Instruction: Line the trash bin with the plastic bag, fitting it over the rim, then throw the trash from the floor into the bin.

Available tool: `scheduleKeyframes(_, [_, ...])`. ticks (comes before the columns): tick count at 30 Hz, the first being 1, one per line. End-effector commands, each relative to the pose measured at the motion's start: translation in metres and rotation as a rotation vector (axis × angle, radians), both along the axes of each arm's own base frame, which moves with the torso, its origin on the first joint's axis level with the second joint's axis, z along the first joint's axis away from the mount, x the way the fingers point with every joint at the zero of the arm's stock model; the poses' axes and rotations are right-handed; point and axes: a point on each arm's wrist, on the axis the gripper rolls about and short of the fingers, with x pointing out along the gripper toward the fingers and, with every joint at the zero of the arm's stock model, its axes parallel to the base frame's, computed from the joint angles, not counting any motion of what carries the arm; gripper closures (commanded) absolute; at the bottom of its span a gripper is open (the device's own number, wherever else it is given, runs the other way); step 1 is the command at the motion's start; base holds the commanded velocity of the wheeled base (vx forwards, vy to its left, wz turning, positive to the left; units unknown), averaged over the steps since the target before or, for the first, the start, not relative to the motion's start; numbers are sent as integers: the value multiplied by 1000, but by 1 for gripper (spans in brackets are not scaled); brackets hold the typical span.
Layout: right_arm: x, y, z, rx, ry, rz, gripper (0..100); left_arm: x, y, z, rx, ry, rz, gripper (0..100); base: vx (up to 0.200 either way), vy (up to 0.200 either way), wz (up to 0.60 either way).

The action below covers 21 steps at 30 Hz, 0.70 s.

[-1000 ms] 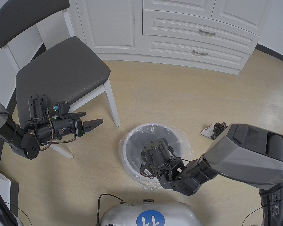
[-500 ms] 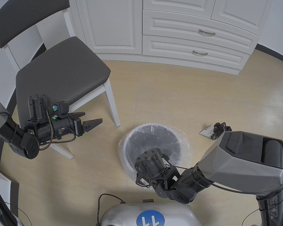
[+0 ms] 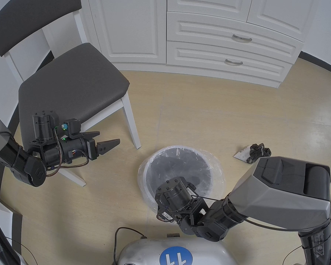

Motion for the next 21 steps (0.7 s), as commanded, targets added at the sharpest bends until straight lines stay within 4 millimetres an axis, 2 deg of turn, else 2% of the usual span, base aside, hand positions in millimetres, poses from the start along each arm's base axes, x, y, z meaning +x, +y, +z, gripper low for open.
scheduleKeyframes(1, [-1, 1, 5, 9, -8, 4, 0, 1, 0, -1, -2, -3, 0, 0, 0, 0, 0])
scheduleKeyframes(10, [-3, 1, 6, 6, -5, 8, 0, 1, 0, -2, -3, -14, 0, 0, 0, 0, 0])
scheduleKeyframes(21, [-2, 0, -18, -37, 30, 4, 0, 1, 0, -2, -3, -13, 0, 0, 0, 0, 0])
